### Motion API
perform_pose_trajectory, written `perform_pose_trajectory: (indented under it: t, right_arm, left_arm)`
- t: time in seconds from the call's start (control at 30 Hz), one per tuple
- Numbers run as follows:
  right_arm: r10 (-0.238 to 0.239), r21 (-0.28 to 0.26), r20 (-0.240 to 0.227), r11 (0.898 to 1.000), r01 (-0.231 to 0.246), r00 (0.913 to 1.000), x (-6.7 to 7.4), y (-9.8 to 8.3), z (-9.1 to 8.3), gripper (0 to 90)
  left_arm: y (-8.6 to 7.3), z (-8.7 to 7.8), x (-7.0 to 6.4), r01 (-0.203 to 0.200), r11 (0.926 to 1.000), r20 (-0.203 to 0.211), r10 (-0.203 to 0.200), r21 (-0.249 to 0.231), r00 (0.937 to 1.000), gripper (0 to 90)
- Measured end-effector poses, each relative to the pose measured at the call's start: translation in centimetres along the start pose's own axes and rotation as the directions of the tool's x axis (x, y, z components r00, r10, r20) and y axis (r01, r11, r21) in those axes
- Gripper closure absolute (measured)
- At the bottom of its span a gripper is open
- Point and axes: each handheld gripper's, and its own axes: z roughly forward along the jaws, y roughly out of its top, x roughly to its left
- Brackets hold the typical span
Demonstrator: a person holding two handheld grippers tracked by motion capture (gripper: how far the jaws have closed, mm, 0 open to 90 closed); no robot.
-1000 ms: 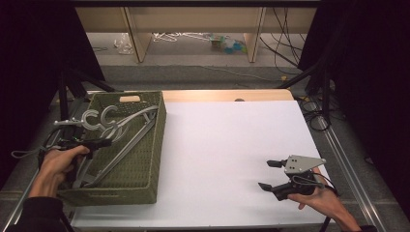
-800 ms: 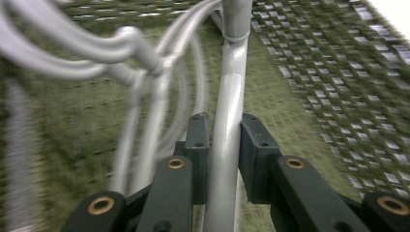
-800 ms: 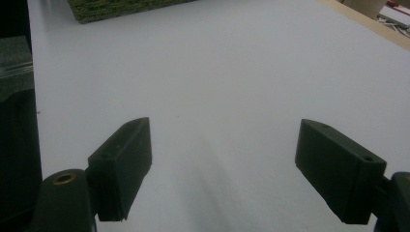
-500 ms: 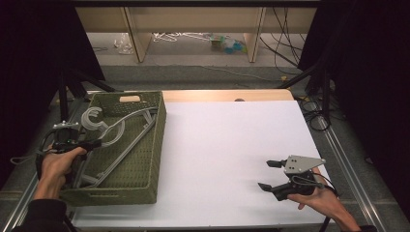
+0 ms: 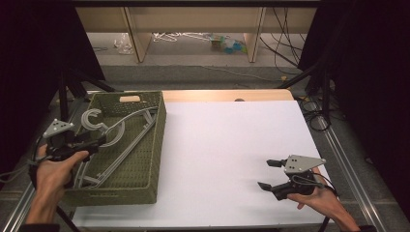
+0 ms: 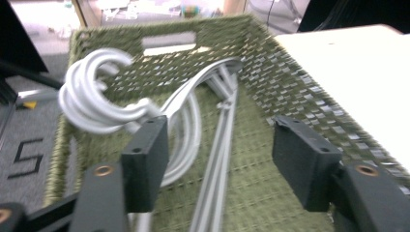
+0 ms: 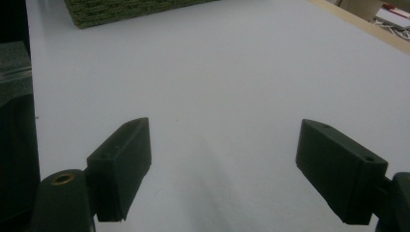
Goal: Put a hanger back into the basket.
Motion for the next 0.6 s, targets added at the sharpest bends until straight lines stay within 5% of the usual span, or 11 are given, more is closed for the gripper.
perform_pose_trajectory:
  t: [0.27, 0.6]
  right_arm:
    - [0.008, -0.01, 0.009, 1.0, -0.008, 0.9999, 0.0, 0.1, 0.0, 20.5]
    - [0.033, -0.039, 0.026, 0.999, -0.032, 0.9991, 0.1, 0.2, -0.3, 20.0]
  left_arm:
    - [-1.1, -0.7, -5.8, -0.037, 0.9949, 0.087, 0.045, -0.094, 0.9952, 19.6]
    - [-1.5, 0.0, -12.5, -0.129, 0.9826, 0.215, 0.156, -0.133, 0.9642, 17.6]
